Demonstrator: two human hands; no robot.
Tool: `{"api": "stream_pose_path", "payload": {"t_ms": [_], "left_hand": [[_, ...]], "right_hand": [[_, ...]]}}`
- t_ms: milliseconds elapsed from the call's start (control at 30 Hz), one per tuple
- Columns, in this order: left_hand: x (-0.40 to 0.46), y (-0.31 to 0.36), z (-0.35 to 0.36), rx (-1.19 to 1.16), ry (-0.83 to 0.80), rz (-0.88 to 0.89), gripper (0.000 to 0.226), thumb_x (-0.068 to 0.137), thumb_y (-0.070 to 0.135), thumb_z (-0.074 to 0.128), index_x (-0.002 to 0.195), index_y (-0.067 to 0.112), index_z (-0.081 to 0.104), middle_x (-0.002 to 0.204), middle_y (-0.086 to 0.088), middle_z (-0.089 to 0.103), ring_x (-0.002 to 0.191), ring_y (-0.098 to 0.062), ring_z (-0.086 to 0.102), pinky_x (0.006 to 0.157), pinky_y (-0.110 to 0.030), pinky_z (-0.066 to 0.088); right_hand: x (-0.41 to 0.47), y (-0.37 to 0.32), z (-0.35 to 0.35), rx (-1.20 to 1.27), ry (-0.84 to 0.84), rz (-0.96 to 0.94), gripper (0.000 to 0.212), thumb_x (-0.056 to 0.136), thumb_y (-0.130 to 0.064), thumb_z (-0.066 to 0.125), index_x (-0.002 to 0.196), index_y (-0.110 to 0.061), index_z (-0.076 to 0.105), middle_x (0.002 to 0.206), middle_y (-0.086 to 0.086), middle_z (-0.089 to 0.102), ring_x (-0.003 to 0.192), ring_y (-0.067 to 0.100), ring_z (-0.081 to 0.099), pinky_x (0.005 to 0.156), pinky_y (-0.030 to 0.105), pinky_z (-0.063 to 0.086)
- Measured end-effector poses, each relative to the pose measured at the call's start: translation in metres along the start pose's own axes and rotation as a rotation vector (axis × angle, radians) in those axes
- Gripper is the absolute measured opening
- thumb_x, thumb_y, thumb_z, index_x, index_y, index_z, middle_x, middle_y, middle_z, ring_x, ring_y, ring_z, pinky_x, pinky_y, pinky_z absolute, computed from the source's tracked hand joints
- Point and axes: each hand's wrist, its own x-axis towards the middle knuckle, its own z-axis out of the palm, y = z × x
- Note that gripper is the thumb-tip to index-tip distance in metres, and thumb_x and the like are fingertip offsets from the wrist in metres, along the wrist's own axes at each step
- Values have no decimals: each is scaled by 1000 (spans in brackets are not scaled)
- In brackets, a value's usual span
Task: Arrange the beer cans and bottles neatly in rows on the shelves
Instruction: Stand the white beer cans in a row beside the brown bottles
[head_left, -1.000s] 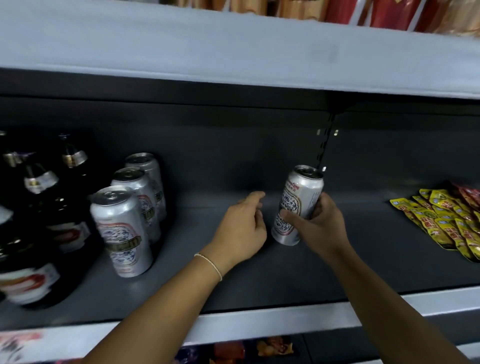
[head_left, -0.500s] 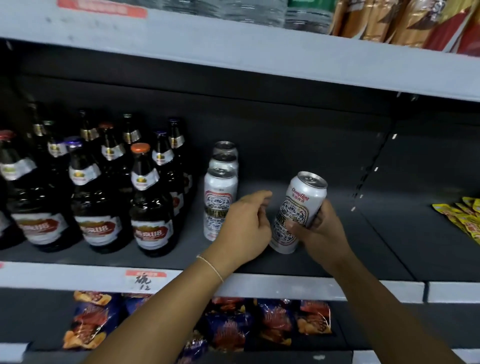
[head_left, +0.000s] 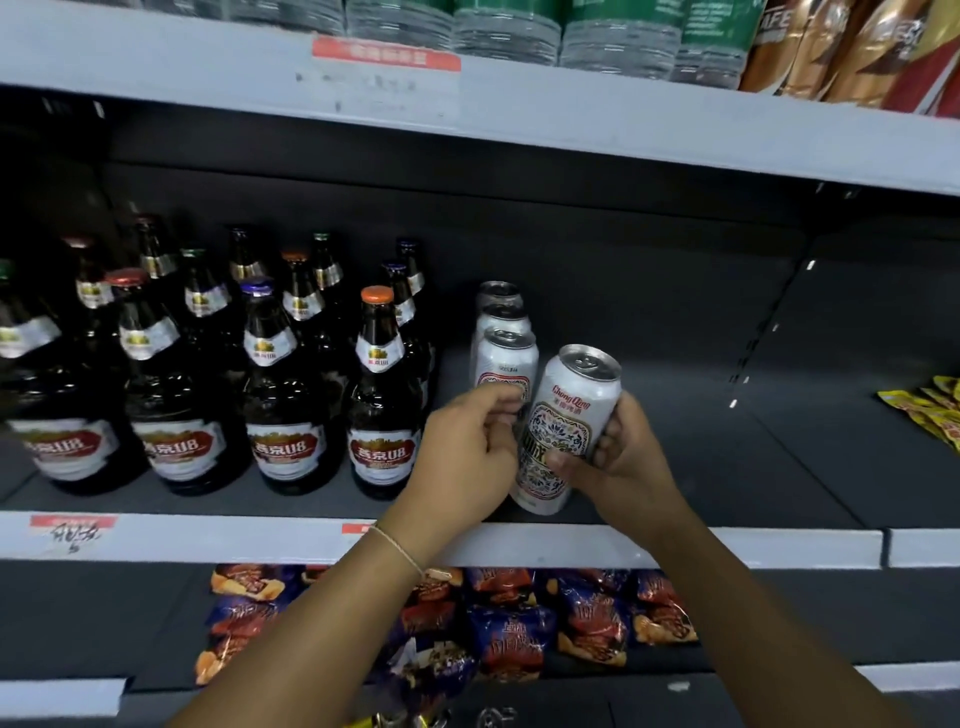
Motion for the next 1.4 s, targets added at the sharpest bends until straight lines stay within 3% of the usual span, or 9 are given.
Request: {"api": "stream_pose_path", "payload": {"t_ms": [233, 333, 567, 767, 933, 1167, 1400], "left_hand": [[0, -6, -15, -94, -12, -98, 29, 87, -3, 57, 112, 9, 66, 104, -1, 68, 91, -4, 65, 83, -17, 53], [1, -7, -18, -136, -44, -113, 26, 85, 8, 69, 110, 14, 65, 100, 5, 67, 88, 2, 63, 79, -14, 53], [0, -12, -18, -35, -42, -143, 47, 76, 30, 80, 118, 21, 61, 103, 13, 68, 92, 5, 62, 82, -19, 54], [-1, -17, -15, -5, -80, -164, 51, 78, 37, 77, 122, 23, 55, 106, 12, 67, 96, 1, 63, 85, -27, 55], [0, -25, -10, -52, -159, -176, 53, 84, 41, 68, 130, 22, 48, 115, 8, 63, 104, -5, 62, 91, -35, 54], [-10, -32, -8, -77, -181, -199, 45, 95, 46, 36, 134, 25, 45, 127, 9, 59, 119, -6, 53, 102, -39, 46], [-25, -43, -2, -108, -223, -257, 53, 92, 43, 44, 141, 25, 39, 131, 10, 57, 122, -5, 52, 105, -38, 44]], "right_hand": [[2, 7, 20, -13, -75, 1, 68, 75, 12, 76, 125, -28, 51, 118, 0, 72, 116, 18, 66, 96, 39, 55], [5, 9, 26, -23, -95, 6, 69, 76, 12, 76, 127, -27, 52, 119, 0, 71, 115, 18, 66, 97, 42, 54], [9, 14, 29, -38, -100, 30, 65, 78, 15, 73, 130, -19, 55, 120, 0, 71, 115, 18, 67, 98, 43, 54], [10, 19, 30, -21, -120, 28, 65, 79, 20, 68, 127, -21, 54, 123, -4, 70, 118, 16, 65, 98, 32, 53], [4, 24, 25, -16, -88, 18, 58, 80, 14, 71, 126, -19, 54, 121, 1, 71, 117, 18, 66, 98, 34, 53], [-3, 29, 25, -306, -67, 46, 56, 77, -8, 83, 111, -43, 55, 103, -15, 72, 99, 1, 68, 89, 25, 56], [-5, 33, 31, -314, -40, 34, 52, 75, -9, 83, 115, -32, 60, 105, -16, 72, 100, 3, 67, 93, 27, 54]]}}
